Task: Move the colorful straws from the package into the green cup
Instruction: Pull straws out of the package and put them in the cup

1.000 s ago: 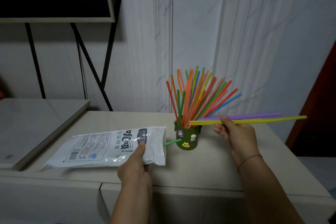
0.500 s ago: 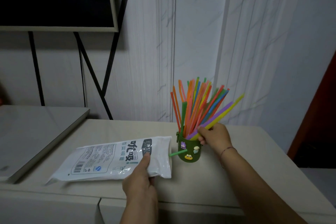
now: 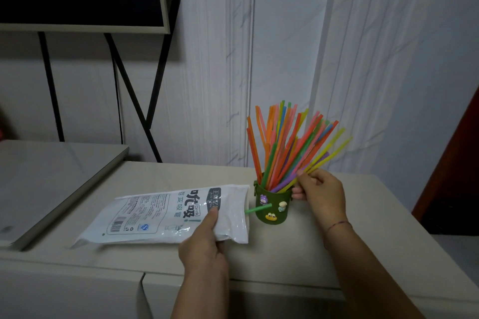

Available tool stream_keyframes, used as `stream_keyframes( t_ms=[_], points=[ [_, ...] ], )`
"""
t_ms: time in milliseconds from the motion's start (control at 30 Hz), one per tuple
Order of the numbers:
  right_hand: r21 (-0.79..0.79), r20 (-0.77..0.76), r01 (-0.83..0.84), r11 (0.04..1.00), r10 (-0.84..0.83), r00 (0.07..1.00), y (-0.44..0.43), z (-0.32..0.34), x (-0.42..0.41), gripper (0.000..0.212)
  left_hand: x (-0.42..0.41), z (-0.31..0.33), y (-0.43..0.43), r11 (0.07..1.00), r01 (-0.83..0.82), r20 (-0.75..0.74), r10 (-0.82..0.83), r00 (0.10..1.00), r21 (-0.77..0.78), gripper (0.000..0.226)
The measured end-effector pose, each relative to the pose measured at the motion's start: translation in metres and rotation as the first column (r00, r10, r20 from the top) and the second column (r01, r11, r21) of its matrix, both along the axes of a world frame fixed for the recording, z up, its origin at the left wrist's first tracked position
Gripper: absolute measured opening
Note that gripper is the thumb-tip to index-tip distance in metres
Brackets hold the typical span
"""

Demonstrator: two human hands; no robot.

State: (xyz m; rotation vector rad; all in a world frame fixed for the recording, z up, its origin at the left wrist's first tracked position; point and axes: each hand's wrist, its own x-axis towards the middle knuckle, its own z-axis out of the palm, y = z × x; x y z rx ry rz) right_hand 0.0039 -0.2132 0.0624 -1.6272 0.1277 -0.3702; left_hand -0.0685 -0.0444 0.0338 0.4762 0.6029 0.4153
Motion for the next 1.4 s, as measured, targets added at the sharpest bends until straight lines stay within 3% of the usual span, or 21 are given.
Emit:
stream_keyframes(
  t_ms=[167, 400, 600, 700, 833, 1067, 1200, 1400],
  points=[
    [-0.004, -0.035, -0.001, 1.000, 0.001, 0.999, 0.004, -0.002, 0.004, 0.024, -0.003, -0.002, 0.001, 1.000, -0.003, -0.025, 0.004, 1.000, 0.028, 0.043],
    [0.049, -0.181, -0.118, 0.992, 0.125, 0.976, 0.001, 0.001, -0.011, 0.024, -0.007, -0.002, 0.006, 0.995, 0.001, -0.036, 0.003, 0.999, 0.097, 0.026],
    [0.444, -0.391, -0.208, 0.871, 0.398, 0.830, 0.014, 0.003, -0.044, 0.026, -0.004, -0.006, 0.004, 0.972, -0.051, -0.040, 0.061, 0.997, 0.228, 0.022],
    [0.647, -0.383, -0.189, 0.739, 0.529, 0.757, 0.028, -0.009, -0.053, 0.033, -0.001, -0.010, 0.002, 0.911, -0.080, -0.020, 0.097, 0.995, 0.404, 0.031],
    [0.770, -0.353, -0.125, 0.625, 0.582, 0.732, 0.042, -0.011, -0.054, 0.039, -0.002, -0.012, -0.002, 0.817, -0.109, 0.030, 0.112, 0.993, 0.566, 0.028],
    [0.848, -0.346, -0.091, 0.523, 0.675, 0.652, 0.054, -0.015, -0.058, 0.029, -0.006, -0.004, -0.004, 0.676, -0.103, 0.045, 0.103, 0.994, 0.730, 0.047],
    [0.856, -0.355, -0.091, 0.509, 0.707, 0.612, 0.057, -0.016, -0.060, 0.021, -0.009, 0.001, -0.007, 0.603, -0.091, 0.066, 0.064, 0.996, 0.792, 0.037],
    [0.850, -0.351, -0.119, 0.513, 0.721, 0.598, 0.054, -0.015, -0.059, 0.022, -0.011, 0.005, -0.009, 0.603, -0.099, 0.092, 0.042, 0.995, 0.791, 0.033]
  ],
)
